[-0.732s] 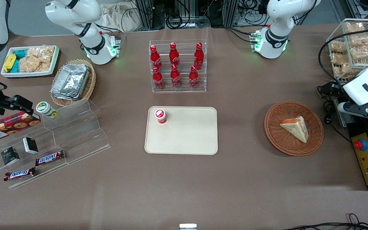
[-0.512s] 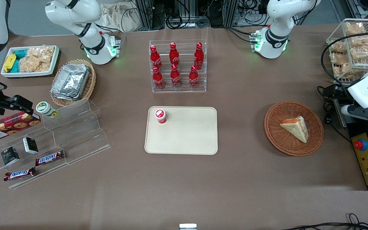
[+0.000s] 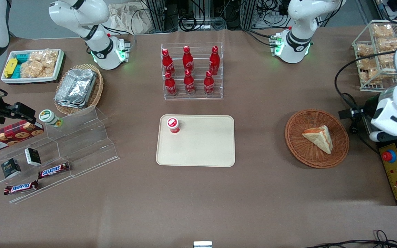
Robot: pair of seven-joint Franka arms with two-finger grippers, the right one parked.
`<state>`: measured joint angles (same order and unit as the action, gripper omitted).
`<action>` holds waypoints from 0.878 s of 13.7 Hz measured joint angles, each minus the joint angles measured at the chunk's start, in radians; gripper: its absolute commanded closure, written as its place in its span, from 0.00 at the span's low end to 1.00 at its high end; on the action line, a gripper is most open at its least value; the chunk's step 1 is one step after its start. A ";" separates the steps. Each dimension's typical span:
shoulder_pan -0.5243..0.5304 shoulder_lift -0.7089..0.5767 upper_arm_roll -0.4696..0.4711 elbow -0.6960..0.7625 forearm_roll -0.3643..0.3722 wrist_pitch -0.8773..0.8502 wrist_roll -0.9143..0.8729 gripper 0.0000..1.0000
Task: Place sandwich from basket to tray
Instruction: 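Move the left gripper down over the sandwich wedge in the wicker basket, then close the left gripper on the sandwich wedge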
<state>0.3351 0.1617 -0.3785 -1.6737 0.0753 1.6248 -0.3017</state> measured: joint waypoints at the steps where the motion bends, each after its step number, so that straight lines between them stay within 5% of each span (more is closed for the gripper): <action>1: 0.009 -0.006 0.001 -0.058 0.000 0.068 -0.036 0.00; 8: 0.088 -0.039 0.003 -0.477 -0.001 0.646 -0.401 0.00; 12: 0.086 0.017 -0.001 -0.534 -0.001 0.751 -0.630 0.00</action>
<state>0.4209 0.1785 -0.3795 -2.2075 0.0748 2.3757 -0.9319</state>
